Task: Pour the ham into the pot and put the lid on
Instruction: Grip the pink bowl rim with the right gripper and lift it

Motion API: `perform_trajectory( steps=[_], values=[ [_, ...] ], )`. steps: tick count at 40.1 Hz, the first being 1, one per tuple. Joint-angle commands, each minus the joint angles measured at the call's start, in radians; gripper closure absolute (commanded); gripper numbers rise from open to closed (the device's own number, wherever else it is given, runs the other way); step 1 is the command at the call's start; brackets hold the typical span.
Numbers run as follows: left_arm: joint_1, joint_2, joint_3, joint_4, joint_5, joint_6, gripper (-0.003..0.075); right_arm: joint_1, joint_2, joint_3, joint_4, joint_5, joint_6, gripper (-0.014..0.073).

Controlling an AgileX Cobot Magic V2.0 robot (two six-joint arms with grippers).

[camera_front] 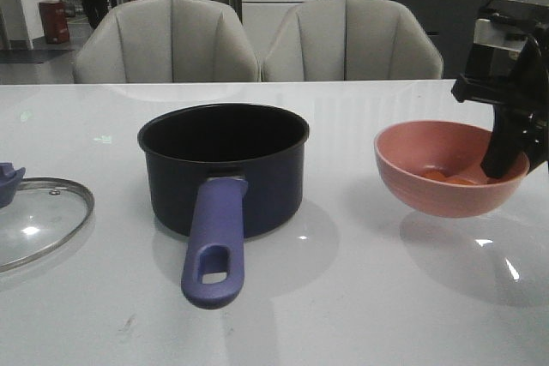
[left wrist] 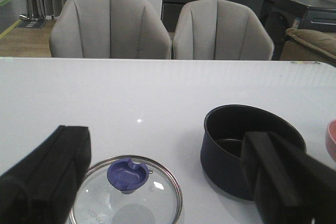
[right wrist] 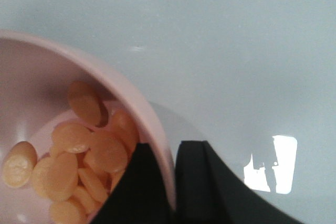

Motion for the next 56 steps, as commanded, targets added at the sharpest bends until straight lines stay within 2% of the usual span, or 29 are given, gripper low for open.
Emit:
perform_trajectory(
  steps=[1,8,21,26,40,56],
  values=[
    [-0.006,0.014,-0.025,-0.007,-0.082,-0.004,0.0103,0.005,-0.098,-0.038,0.04,-0.017,-0.049,0.0452],
    [-0.006,0.014,-0.025,-0.007,-0.082,-0.004,0.0103,0.069,-0.201,-0.038,0.04,-0.082,-0.068,0.0452],
    [-0.006,0.014,-0.025,-0.007,-0.082,-0.004,0.0103,0.332,-0.284,-0.054,0.04,-0.199,-0.067,0.0452],
    [-0.006,0.014,-0.025,-0.007,-0.082,-0.004,0.0103,0.395,-0.283,-0.066,0.04,-0.239,-0.067,0.0452],
    [-0.006,0.014,-0.025,-0.007,-0.082,-0.004,0.0103,0.418,-0.263,-0.102,0.039,-0.296,-0.067,0.0452],
    [-0.006,0.014,-0.025,-0.007,-0.082,-0.004,0.0103,0.455,-0.236,-0.108,-0.082,-0.455,-0.074,0.0452]
  ],
)
